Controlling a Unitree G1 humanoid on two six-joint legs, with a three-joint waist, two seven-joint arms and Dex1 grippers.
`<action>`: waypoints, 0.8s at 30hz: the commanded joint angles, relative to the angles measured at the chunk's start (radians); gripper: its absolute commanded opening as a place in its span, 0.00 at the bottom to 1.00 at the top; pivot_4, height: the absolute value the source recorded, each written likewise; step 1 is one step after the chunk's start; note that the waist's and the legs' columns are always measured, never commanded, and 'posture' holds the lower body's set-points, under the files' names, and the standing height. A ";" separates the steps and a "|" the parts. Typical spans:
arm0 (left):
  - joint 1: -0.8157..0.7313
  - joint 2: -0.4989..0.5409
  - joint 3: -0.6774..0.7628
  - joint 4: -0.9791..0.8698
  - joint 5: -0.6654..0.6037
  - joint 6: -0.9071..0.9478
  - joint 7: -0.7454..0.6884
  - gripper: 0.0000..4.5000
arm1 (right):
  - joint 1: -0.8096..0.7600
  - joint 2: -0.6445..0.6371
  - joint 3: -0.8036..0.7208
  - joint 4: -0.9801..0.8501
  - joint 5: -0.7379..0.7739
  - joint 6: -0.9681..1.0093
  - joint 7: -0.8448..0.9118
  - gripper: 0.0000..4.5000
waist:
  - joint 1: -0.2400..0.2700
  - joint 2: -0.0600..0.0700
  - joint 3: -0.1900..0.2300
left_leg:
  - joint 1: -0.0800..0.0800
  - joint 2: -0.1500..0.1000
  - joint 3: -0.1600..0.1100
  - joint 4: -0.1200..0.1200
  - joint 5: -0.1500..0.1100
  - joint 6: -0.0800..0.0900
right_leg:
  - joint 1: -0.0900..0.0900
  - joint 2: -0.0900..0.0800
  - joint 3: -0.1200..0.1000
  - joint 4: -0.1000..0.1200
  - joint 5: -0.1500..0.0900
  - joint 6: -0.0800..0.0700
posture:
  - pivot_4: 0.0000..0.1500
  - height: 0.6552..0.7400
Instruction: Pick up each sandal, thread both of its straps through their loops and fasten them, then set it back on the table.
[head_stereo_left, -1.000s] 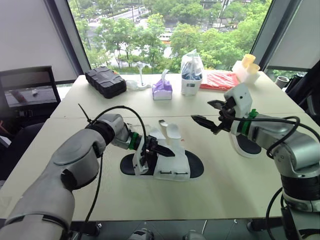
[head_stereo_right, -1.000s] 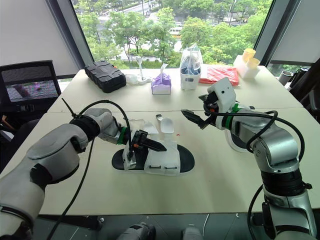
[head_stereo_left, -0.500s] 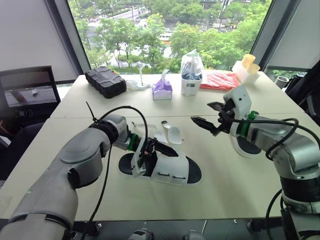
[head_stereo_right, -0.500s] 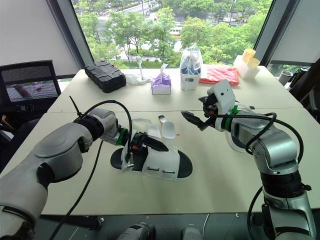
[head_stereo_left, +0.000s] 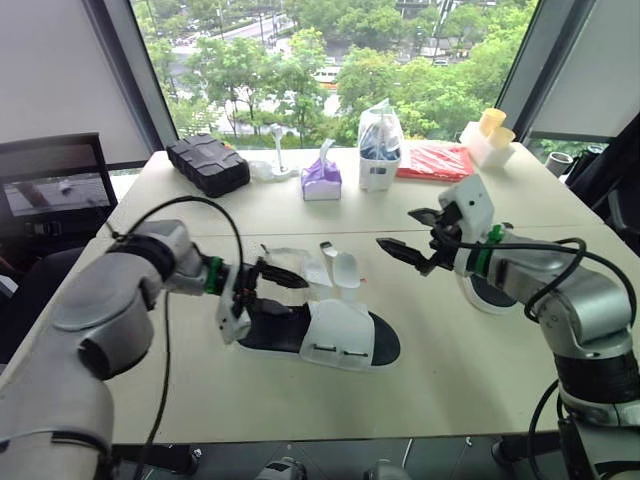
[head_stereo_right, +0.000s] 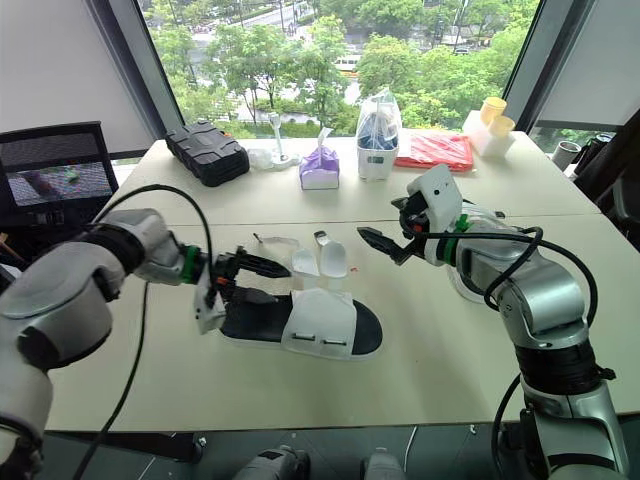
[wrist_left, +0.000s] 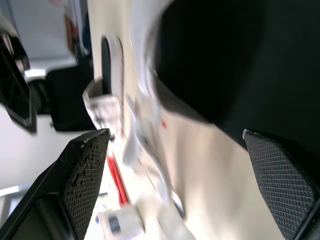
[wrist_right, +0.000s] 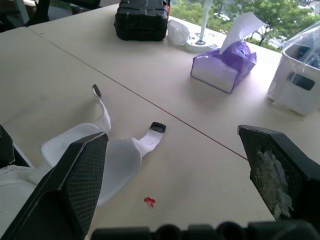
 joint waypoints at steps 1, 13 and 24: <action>0.014 0.045 0.058 0.050 -0.077 -0.075 -0.159 0.99 | -0.019 0.002 0.008 -0.006 -0.017 -0.039 0.014 1.00 | 0.004 0.000 0.000 | 0.000 0.000 0.000 0.000 0.000 0.000 | 0.000 0.000 0.000 0.000 0.000 0.000 | 1.00 1.00; -0.037 0.038 1.643 0.931 -0.813 0.406 -2.148 0.99 | 0.083 -0.113 0.133 0.099 -0.240 -0.329 0.129 1.00 | -0.019 -0.001 0.000 | 0.001 0.000 0.001 0.005 -0.006 0.010 | 0.006 -0.001 -0.012 -0.001 -0.001 0.001 | 1.00 1.00; -0.002 -0.046 1.794 0.931 -0.972 0.790 -2.424 1.00 | 0.224 -0.177 0.130 0.060 -0.265 -0.483 0.312 0.01 | -0.055 -0.001 -0.001 | 0.001 0.001 -0.003 0.014 -0.008 0.013 | 0.009 -0.001 -0.014 0.002 -0.001 0.002 | 1.00 1.00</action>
